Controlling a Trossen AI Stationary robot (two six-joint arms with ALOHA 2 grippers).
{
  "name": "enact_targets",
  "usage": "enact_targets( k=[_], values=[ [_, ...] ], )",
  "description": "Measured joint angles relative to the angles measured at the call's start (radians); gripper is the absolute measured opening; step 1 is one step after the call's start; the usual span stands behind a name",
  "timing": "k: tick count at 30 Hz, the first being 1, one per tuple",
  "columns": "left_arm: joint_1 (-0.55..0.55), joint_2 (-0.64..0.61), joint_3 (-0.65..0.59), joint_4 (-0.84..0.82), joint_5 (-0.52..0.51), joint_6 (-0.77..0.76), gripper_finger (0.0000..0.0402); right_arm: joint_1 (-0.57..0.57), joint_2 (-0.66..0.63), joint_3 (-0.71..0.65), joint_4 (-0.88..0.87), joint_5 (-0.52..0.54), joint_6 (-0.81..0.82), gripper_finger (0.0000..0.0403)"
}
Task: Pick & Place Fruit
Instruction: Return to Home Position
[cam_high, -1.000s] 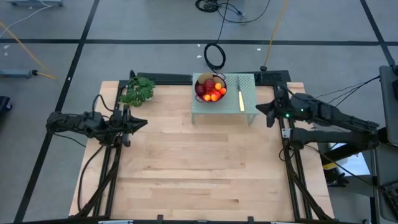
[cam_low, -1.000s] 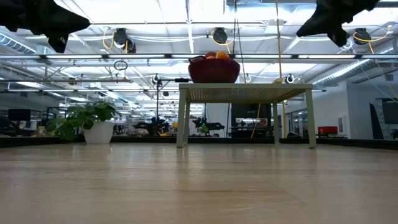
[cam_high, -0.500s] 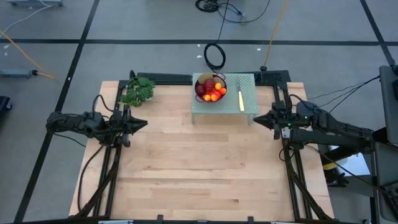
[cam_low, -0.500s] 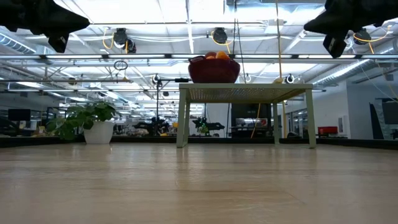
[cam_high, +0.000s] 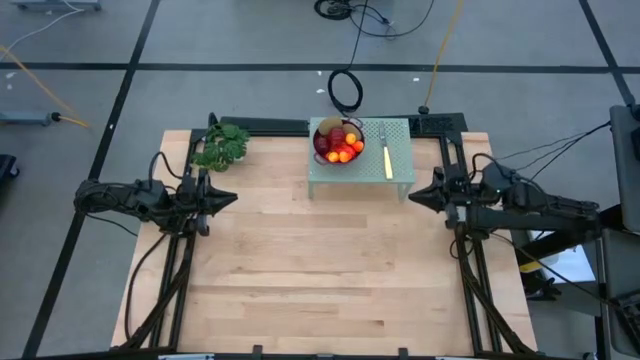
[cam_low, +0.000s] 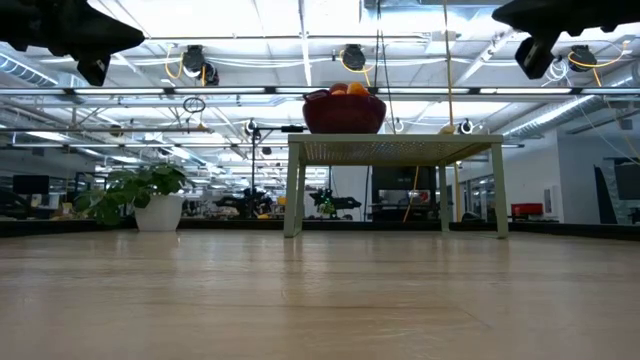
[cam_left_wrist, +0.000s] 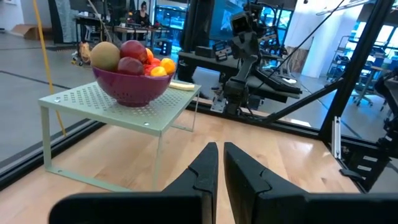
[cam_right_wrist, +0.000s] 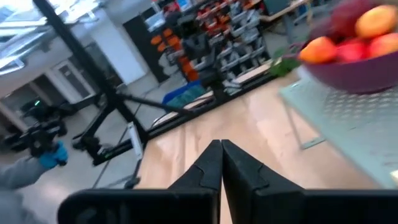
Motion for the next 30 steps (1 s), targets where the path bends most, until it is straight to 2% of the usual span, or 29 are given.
enact_targets(
  k=[6,15,30],
  values=[
    [0.000,0.000,0.000,0.000,0.000,0.000,0.0026,0.077,0.022,0.000,0.001,0.028,-0.040,0.0004],
    [0.000,0.000,0.000,0.000,0.000,-0.001,0.0026,0.115,-0.089,-0.010,-0.044,0.043,-0.071,0.0003],
    [0.000,0.000,0.000,0.000,-0.026,0.027,0.0026,0.123,-0.281,-0.329,0.232,0.053,-0.077,0.0003]
  ],
)
